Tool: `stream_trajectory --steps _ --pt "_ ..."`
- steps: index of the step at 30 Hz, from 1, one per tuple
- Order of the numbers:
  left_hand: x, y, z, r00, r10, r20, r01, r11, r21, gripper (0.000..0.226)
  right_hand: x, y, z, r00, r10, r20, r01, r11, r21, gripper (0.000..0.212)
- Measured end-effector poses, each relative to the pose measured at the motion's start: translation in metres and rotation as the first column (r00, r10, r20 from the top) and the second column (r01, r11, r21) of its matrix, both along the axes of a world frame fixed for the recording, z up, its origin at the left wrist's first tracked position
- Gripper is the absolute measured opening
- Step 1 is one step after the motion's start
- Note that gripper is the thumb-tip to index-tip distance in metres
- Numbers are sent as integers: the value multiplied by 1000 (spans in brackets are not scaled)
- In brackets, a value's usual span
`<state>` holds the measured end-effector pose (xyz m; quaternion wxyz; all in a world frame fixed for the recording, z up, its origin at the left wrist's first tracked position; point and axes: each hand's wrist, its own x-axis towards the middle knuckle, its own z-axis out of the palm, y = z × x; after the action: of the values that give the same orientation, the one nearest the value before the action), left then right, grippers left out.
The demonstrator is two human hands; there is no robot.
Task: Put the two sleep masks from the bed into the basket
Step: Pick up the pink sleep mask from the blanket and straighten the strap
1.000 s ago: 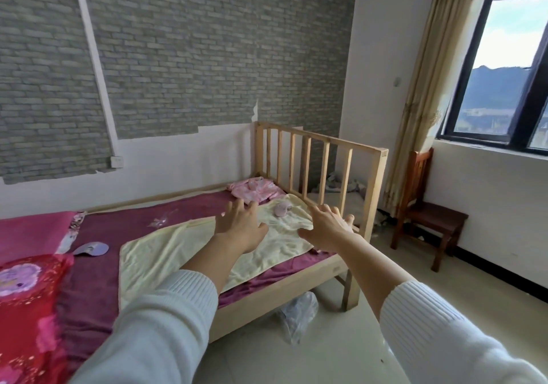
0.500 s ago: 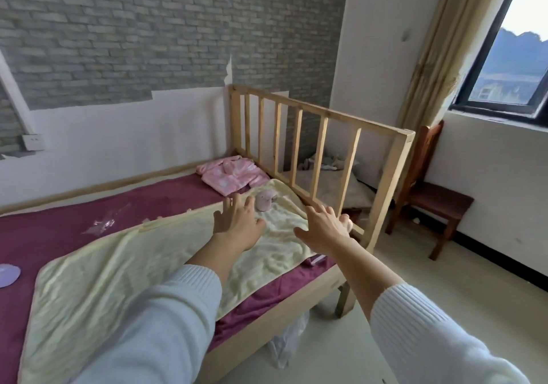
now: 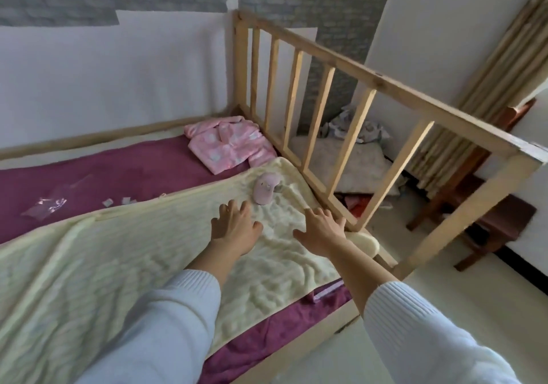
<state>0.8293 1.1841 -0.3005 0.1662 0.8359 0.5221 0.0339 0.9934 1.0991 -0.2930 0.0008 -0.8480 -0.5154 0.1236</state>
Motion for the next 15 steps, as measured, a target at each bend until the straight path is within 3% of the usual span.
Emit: stream_trajectory --steps 15 --pt "123 226 -178 996 12 -91 -43 935 -351 43 128 218 -160 985 -41 -168 -2 968 -253 52"
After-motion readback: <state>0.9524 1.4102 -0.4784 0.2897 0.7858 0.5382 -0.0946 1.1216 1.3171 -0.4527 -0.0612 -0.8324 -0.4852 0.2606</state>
